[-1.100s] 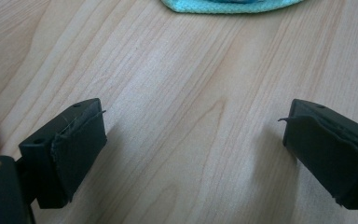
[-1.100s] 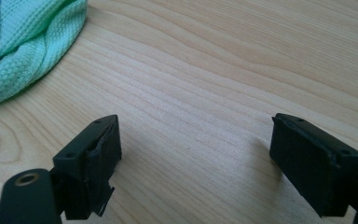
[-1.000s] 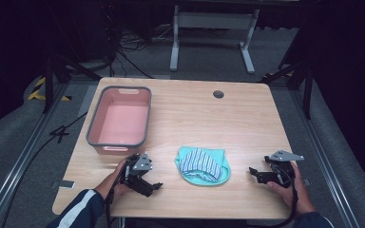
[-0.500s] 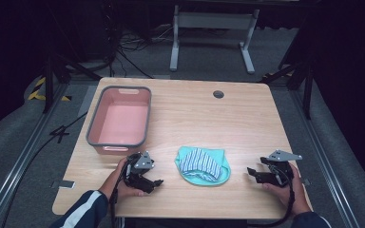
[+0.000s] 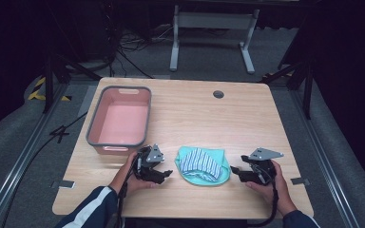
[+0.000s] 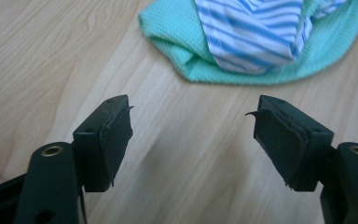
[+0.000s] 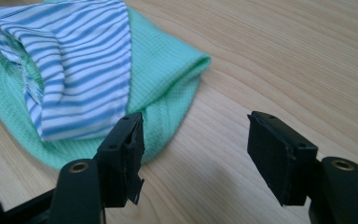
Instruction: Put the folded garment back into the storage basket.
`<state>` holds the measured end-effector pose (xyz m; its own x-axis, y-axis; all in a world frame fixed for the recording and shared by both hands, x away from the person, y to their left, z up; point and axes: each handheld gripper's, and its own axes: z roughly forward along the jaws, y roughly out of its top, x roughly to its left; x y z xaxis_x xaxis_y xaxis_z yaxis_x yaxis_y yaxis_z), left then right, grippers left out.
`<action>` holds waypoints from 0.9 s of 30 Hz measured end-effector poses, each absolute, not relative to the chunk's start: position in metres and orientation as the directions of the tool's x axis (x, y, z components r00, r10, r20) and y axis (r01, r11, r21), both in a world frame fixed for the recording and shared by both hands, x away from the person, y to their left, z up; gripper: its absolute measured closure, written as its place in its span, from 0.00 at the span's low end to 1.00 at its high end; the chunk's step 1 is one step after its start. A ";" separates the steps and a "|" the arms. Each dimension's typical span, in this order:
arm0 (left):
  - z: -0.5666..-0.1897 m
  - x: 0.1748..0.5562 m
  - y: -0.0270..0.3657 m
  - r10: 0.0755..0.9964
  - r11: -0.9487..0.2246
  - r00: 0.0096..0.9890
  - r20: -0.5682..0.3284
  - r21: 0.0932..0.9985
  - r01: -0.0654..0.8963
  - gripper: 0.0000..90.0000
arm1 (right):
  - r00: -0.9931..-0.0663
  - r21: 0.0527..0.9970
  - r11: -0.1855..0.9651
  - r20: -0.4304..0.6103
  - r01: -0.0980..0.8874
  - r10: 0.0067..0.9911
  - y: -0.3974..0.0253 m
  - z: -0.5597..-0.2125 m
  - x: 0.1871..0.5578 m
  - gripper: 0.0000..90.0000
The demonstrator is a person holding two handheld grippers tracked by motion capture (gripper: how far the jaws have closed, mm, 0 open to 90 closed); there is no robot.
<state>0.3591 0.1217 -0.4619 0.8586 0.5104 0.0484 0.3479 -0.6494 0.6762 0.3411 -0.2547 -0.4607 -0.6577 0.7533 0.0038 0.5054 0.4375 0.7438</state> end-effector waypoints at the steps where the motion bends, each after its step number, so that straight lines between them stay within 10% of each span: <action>1: -0.462 0.361 0.119 0.516 -0.644 0.855 0.048 0.679 0.351 0.33 | -0.664 0.743 0.446 -0.002 0.500 0.748 -0.250 -0.460 0.342 0.42; 27: -0.475 0.400 0.082 0.550 -0.624 0.835 0.020 0.675 0.394 0.36 | -0.643 0.691 0.490 -0.048 0.531 0.765 -0.204 -0.472 0.361 0.51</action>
